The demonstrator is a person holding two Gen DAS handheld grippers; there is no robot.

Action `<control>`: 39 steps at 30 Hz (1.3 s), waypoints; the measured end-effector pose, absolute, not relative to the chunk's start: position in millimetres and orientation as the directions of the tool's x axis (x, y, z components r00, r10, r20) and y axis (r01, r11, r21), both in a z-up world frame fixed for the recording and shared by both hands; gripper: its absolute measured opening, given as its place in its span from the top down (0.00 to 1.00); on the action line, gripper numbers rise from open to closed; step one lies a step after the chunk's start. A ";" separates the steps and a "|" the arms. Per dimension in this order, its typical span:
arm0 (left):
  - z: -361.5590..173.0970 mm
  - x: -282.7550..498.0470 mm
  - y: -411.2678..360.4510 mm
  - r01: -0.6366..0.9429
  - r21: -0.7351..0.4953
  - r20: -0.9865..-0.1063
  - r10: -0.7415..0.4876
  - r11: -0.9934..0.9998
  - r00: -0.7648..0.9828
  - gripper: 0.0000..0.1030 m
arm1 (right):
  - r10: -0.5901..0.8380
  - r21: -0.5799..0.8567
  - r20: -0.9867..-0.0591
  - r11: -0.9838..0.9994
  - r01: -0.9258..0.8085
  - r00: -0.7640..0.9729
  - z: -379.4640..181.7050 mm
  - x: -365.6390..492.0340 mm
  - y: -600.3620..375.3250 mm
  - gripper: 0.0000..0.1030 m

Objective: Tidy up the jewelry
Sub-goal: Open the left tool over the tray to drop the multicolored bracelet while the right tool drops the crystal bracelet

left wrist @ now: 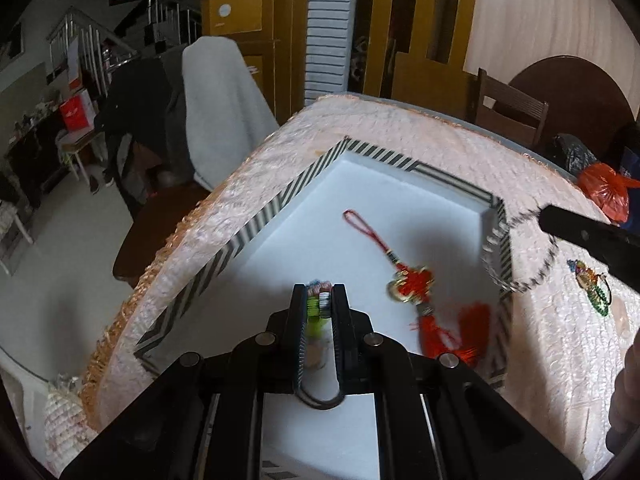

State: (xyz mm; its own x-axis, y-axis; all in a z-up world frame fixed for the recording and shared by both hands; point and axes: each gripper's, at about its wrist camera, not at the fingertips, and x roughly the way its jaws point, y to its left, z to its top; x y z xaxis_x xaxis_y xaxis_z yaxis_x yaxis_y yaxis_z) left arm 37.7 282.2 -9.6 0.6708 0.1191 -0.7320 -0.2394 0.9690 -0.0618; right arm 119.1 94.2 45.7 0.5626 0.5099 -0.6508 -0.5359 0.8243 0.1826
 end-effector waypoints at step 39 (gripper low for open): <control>-1.3 22.7 260.7 -0.159 -0.097 -0.709 0.044 0.982 0.704 0.54 | 0.486 0.236 -0.703 0.849 -0.473 0.520 8.8 125.0 50.7 0.73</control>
State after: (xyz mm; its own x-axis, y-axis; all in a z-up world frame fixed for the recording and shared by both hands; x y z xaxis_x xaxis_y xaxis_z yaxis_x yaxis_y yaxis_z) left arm 22.7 260.7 -1.3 0.7037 0.0436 -0.7092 -0.1589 0.9825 -0.0972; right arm 125.0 50.7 8.8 0.5195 0.4857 -0.7030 -0.4733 0.8486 0.2365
